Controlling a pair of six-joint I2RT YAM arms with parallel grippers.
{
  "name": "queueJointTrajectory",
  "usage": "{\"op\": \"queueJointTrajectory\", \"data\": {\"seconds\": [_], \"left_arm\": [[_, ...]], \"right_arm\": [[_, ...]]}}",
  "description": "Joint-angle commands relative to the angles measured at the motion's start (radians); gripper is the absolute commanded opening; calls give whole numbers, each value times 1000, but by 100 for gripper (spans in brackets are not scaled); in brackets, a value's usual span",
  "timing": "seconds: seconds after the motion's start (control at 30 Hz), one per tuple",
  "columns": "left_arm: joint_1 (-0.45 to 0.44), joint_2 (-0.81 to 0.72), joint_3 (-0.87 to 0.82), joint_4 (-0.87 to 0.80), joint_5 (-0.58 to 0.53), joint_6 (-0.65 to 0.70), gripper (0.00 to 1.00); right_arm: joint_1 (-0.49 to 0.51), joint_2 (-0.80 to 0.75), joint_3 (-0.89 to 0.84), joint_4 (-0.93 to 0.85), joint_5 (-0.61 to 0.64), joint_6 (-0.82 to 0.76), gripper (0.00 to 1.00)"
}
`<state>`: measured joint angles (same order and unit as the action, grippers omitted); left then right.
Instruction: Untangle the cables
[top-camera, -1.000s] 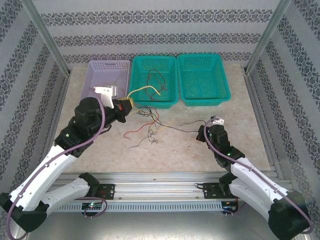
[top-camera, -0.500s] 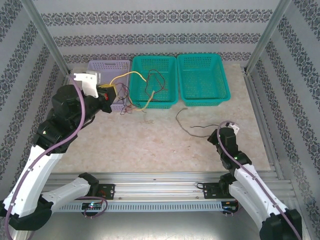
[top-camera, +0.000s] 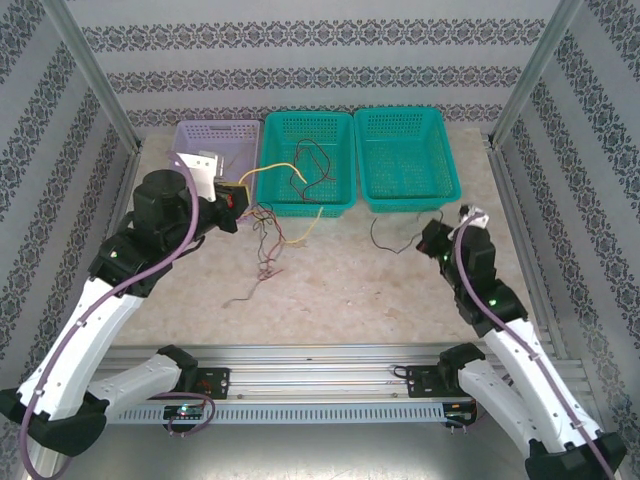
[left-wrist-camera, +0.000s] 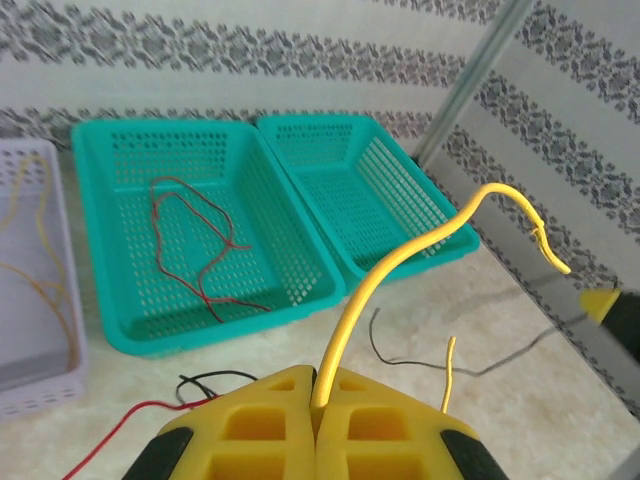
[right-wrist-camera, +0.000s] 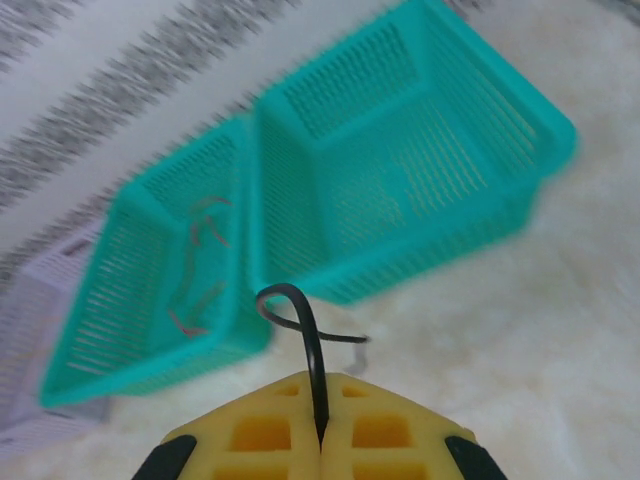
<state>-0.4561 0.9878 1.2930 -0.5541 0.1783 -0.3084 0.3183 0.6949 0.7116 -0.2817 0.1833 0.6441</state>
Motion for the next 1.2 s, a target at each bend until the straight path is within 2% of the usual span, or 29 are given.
{"op": "queueJointTrajectory", "data": {"seconds": [0.0,0.13,0.27,0.43,0.6,0.8,0.93,1.03,1.07,1.17], "left_arm": [[8,-8,-25,114,85,-60,0],[8,-1,-61,157,120,-80,0],[7,2,-105,211,152,-102,0],[6,14,-140,281,188,-121,0],[6,35,-147,326,210,-137,0],[-1,57,-154,375,230,-164,0],[-11,66,-169,406,233,-183,0],[-18,65,-188,425,231,-194,0],[-20,65,-194,431,230,-198,0],[-27,62,-205,437,230,-202,0]], "right_arm": [[25,83,157,-15,18,-91,0],[14,239,352,-24,4,-142,0],[-39,384,506,-15,-49,-160,0],[-93,583,691,-19,-16,-217,0],[-162,769,791,-1,-22,-218,0],[-174,1026,940,-66,46,-301,0],[-167,1129,978,-61,60,-372,0],[-174,1185,1011,-114,65,-349,0],[-177,1191,1010,-120,47,-339,2],[-179,1168,992,-117,18,-312,19]]}}
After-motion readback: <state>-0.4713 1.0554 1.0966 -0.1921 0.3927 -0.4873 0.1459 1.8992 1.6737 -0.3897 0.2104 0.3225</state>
